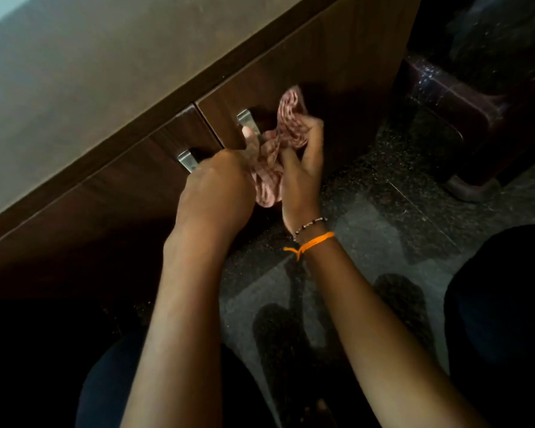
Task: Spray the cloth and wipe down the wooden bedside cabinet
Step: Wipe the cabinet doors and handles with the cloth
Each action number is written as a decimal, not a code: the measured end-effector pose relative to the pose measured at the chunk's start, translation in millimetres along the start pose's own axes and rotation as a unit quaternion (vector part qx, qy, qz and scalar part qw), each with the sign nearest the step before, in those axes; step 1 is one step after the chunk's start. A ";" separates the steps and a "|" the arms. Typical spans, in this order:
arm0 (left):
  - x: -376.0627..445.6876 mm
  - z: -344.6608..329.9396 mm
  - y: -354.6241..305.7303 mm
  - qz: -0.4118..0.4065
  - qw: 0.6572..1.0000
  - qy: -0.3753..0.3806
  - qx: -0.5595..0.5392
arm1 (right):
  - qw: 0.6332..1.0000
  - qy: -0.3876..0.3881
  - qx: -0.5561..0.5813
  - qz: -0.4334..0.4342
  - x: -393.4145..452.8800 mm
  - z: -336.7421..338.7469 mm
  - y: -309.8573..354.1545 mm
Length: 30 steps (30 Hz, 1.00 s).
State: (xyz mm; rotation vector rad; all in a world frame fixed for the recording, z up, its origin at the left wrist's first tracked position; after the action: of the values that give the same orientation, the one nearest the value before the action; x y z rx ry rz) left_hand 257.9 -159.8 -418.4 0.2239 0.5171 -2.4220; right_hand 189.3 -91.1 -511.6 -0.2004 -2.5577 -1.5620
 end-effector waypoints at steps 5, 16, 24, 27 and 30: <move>8.9 -2.0 10.9 0.028 0.999 -0.027 -0.012 | 0.965 0.128 -0.139 0.183 4.1 -23.3 36.6; -22.3 7.7 52.2 0.088 0.994 0.061 -0.018 | 0.852 0.169 -0.377 0.322 -21.3 -22.7 -5.9; -47.0 5.6 32.6 0.055 0.998 0.029 -0.019 | 0.958 0.108 -0.258 -0.064 -42.8 25.4 -99.3; -42.3 -19.7 34.1 0.068 0.994 0.043 0.077 | 0.957 0.085 -0.240 -0.136 -37.0 49.9 -149.2; -38.0 -52.5 31.3 0.065 0.981 0.118 0.137 | 0.967 0.026 -0.228 -0.112 -34.1 45.8 -126.9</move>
State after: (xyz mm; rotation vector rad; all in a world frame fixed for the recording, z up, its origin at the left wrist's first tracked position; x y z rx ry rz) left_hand 308.7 -139.0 -464.9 0.6476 0.2586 -2.3436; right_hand 197.1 -109.3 -649.3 0.0900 -2.2036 -2.1929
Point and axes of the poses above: each hand's wrist, its own x-axis towards the middle knuckle, its own z-axis out of the back of the hand, y = z × x, the point moved 6 cm from there along x, towards the middle knuckle, and after that the axes turned 9 degrees about z, right-handed, at the moved point
